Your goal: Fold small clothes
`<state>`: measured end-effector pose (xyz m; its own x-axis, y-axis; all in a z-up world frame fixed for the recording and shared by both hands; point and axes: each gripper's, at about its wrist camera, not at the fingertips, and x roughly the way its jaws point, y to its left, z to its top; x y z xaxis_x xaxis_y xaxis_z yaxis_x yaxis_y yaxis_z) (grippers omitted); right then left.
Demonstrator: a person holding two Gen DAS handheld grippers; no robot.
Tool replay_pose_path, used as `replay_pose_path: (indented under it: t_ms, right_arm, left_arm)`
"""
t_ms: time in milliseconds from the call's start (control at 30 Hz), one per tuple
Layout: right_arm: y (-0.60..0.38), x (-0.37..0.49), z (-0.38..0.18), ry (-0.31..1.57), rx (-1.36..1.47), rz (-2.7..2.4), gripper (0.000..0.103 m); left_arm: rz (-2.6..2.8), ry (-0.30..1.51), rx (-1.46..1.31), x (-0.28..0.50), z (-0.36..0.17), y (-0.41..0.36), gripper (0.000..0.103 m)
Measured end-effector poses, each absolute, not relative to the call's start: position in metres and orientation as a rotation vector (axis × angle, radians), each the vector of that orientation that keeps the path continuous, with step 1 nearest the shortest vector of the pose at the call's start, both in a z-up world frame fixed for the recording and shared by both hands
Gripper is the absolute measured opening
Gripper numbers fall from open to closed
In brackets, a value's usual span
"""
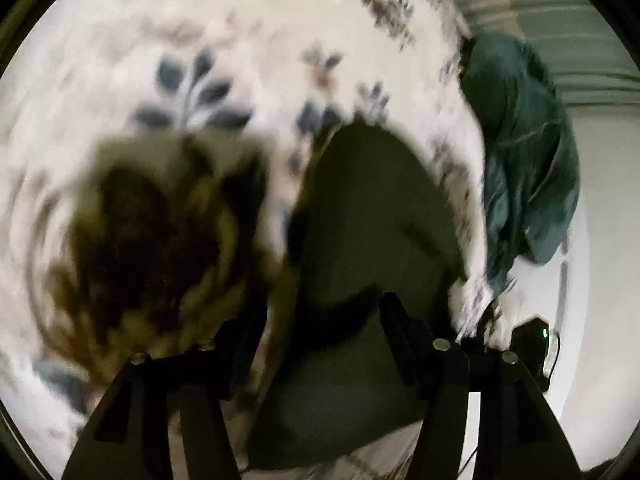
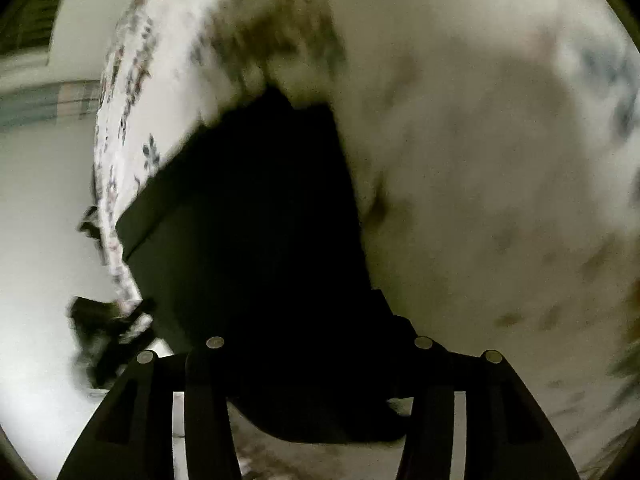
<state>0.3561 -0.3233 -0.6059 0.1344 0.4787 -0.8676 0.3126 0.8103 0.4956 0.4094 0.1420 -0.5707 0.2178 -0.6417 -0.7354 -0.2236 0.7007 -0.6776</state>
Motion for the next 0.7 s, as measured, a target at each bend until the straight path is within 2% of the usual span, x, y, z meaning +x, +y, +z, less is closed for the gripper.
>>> replay_pose_path:
  t_ms: [100,233,500,700]
  right_arm:
    - [-0.299,0.381,-0.593,1.487,0.575,0.254,0.051]
    - [-0.258,0.431,-0.615,1.587,0.526,0.36,0.051]
    - [-0.257,0.501,-0.613,1.404,0.438,0.166,0.048]
    - [-0.285,0.515,-0.609,1.425,0.447,0.121,0.049]
  left_arm:
    - [-0.35,1.372,-0.754,0.443,-0.578,0.124,0.056]
    - [-0.321,1.409,-0.691,0.48,-0.592,0.107,0.056]
    - [-0.285,1.416,-0.702,0.502,-0.605,0.118,0.056]
    - [-0.228,1.299,-0.867,0.507,-0.595,0.15,0.056]
